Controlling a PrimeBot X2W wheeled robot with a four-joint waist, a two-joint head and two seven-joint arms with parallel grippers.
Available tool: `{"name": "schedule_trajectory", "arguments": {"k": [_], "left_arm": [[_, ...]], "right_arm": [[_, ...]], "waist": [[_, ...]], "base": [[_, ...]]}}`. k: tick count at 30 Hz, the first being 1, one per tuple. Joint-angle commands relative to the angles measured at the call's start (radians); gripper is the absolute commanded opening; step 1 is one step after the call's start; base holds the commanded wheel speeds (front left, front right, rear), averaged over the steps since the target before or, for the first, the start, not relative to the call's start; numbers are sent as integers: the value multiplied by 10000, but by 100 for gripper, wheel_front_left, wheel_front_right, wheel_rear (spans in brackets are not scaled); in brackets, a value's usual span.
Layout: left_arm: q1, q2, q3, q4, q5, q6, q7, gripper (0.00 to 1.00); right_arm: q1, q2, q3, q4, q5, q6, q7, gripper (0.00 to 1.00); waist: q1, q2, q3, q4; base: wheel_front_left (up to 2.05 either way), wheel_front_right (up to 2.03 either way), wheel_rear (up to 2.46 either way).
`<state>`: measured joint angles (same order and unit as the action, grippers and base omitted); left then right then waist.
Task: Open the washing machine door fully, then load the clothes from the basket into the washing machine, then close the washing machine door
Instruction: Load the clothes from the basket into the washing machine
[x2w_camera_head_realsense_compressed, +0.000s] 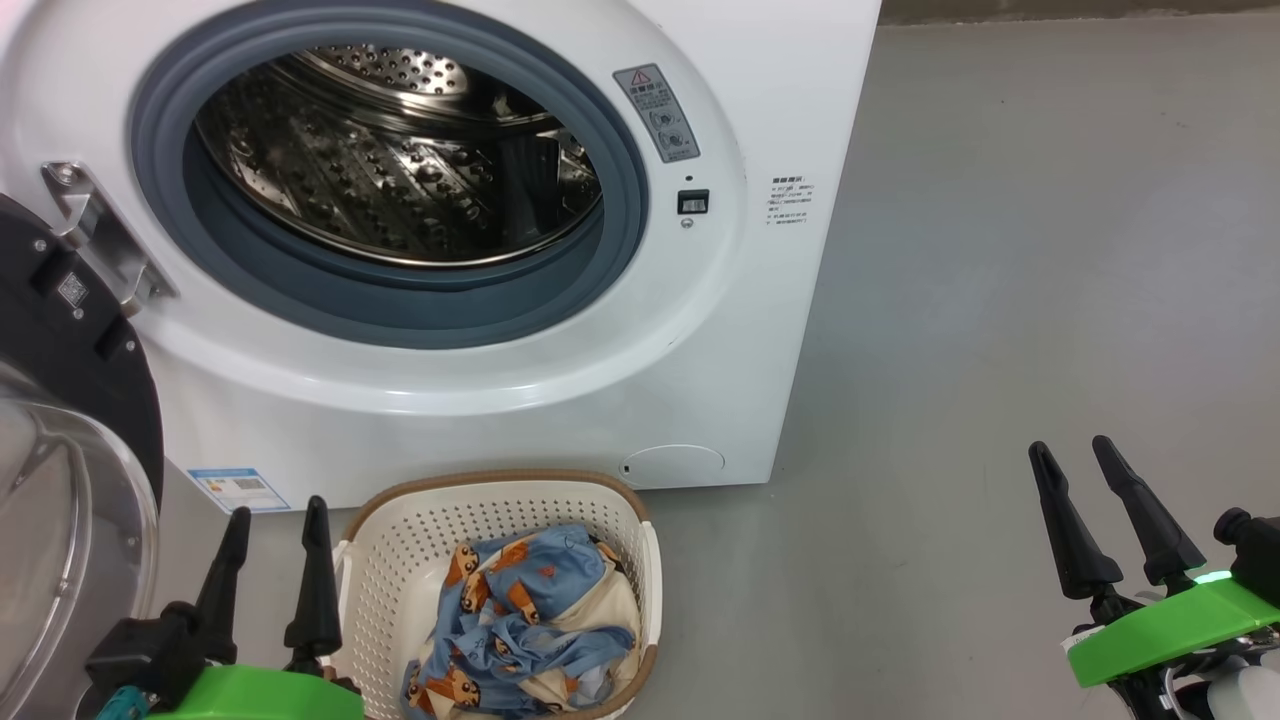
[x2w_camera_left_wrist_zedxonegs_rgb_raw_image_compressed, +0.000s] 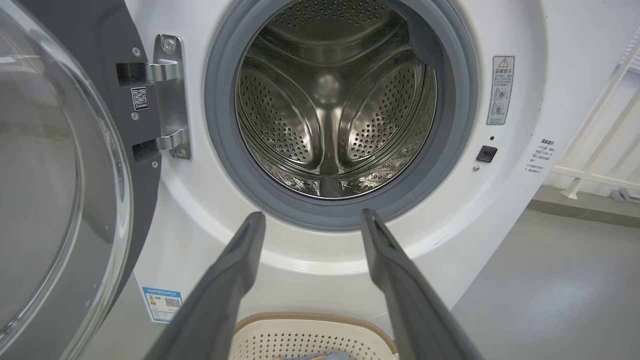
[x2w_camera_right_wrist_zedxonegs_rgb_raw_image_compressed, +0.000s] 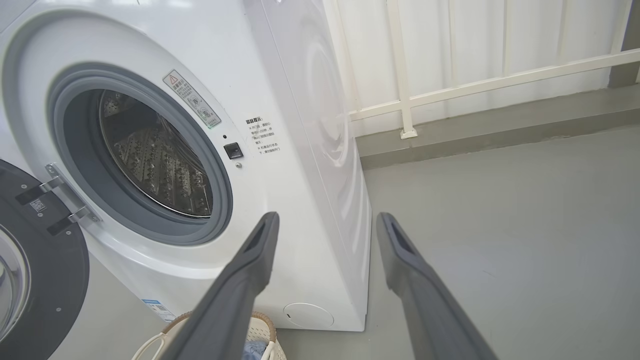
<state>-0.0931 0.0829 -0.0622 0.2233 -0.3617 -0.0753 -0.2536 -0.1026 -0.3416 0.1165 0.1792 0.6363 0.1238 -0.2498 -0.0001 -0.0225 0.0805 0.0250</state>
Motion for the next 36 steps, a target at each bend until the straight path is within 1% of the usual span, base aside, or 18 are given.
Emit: {"name": "schedule_trajectory", "arguments": {"k": [1, 17, 28, 36], "left_arm": [[-356, 110, 354, -196, 86, -66, -82, 100], [-476, 34, 282, -284, 219, -57, -82, 100], [-829, -52, 120, -219, 346, -31, -82, 100], [-1222, -62, -28, 278, 440, -64, -82, 100]], "right_arm": [[-219, -223, 203, -195, 121, 69, -120, 100], [-389, -304, 322, -249, 213, 69, -120, 100], [-749, -440, 509, -318, 353, 69, -120, 100], [-1008, -527, 732, -330, 476, 69, -120, 100]], "waist": [[1, 0, 9, -3], [1, 0, 514, -136], [1, 0, 1427, -438], [1, 0, 2094, -674]], "base": [[0, 0, 0], [0, 0, 0], [0, 0, 0], [0, 0, 0]]}}
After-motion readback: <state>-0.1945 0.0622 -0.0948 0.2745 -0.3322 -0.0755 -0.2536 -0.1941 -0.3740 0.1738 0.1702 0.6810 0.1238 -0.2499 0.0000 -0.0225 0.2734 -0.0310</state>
